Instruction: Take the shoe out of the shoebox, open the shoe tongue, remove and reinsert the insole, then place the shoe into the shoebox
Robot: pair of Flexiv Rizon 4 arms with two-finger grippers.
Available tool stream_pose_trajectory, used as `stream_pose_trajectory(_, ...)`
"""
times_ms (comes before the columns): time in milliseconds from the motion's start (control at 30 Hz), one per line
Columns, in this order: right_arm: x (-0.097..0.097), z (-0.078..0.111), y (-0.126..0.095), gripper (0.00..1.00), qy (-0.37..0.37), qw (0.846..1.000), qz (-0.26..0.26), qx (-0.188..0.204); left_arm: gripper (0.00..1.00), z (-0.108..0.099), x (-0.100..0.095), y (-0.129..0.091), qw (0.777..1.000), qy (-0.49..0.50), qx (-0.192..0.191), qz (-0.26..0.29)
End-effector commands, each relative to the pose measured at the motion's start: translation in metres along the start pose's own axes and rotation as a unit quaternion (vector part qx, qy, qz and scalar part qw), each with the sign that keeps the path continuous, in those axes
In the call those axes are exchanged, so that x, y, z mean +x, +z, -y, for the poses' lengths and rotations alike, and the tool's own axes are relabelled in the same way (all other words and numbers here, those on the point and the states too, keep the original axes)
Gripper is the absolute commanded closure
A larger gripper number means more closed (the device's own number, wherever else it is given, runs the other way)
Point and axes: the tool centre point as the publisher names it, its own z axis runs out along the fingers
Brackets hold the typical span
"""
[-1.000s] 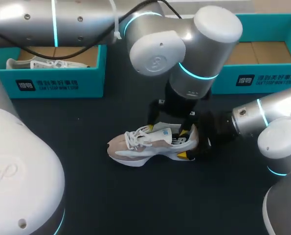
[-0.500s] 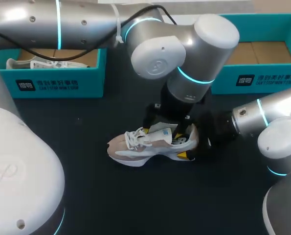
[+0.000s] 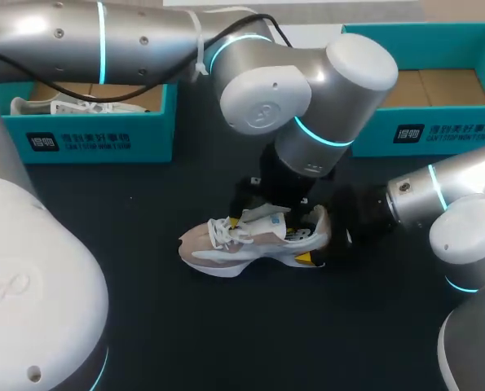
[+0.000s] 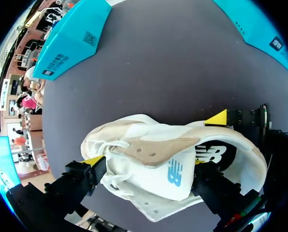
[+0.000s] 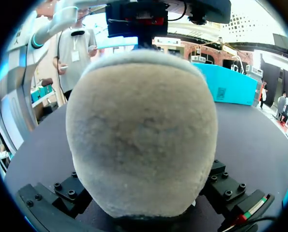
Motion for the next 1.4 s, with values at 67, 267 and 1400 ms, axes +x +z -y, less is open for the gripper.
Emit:
stream_pose_trajectory(67,-0.003,0.001,0.005,1.00,0.001,1.000,0.000,0.002,0.00,0.002,-0.009,0.003,1.000,-0.003,-0.007,0.005)
stream_pose_trajectory(267,-0.003,0.001,0.005,1.00,0.001,1.000,0.000,0.002,0.27,-0.001,-0.023,-0.006,1.000,-0.006,-0.006,0.001)
stream_pose_trajectory(1400,-0.003,0.001,0.005,1.00,0.001,1.000,0.000,0.002,1.00,-0.010,-0.093,-0.017,0.999,-0.032,-0.027,-0.019)
